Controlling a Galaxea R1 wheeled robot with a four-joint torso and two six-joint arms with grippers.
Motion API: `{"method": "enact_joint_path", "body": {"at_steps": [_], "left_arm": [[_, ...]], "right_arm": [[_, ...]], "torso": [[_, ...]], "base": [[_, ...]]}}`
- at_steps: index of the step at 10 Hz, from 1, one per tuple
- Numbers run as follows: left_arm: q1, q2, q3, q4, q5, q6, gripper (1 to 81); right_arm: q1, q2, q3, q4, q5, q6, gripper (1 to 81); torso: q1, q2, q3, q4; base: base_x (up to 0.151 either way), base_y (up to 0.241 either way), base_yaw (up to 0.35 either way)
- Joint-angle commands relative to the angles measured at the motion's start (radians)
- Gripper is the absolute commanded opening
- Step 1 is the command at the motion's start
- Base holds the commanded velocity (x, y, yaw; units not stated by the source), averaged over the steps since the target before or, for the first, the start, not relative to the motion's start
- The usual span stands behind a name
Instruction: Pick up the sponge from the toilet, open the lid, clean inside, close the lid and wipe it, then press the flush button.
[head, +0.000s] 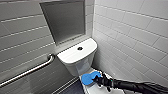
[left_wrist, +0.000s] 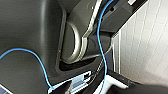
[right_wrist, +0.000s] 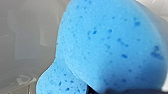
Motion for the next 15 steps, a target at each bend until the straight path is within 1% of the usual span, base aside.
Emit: {"method": "enact_joint_path", "body": {"at_steps": [1, 2, 4, 6, 10, 15], "left_arm": [[0.025, -0.015, 0.01, 0.008, 0.012, -0.003, 81.1], [0.025, -0.017, 0.011, 0.009, 0.011, -0.003, 81.1], [0.025, -0.018, 0.011, 0.009, 0.011, -0.003, 81.1], [0.025, -0.017, 0.013, 0.011, 0.011, -0.003, 81.1], [0.026, -0.015, 0.016, 0.014, 0.011, -0.002, 81.1], [0.025, -0.012, 0.016, 0.014, 0.011, 0.006, 81.1]], "right_arm": [[0.064, 0.009, 0.037, 0.012, -0.114, -0.035, 1.0], [0.033, 0.005, 0.029, 0.012, -0.114, -0.044, 1.0], [-0.007, -0.025, 0.021, 0.013, -0.108, -0.044, 1.0], [-0.042, -0.086, 0.038, 0.018, -0.107, -0.043, 1.0], [-0.168, -0.23, 0.084, 0.013, -0.125, -0.046, 1.0], [-0.297, -0.441, 0.234, 0.01, -0.125, -0.049, 1.0]], "torso": [[0.0, 0.0, 0.0, 0.0], [0.0, 0.0, 0.0, 0.0], [0.0, 0.0, 0.0, 0.0], [0.0, 0.0, 0.0, 0.0], [0.0, 0.0, 0.0, 0.0], [0.0, 0.0, 0.0, 0.0]], "base": [[0.0, 0.0, 0.0], [0.0, 0.0, 0.0], [0.0, 0.0, 0.0], [0.0, 0.0, 0.0], [0.0, 0.0, 0.0], [0.0, 0.0, 0.0]]}}
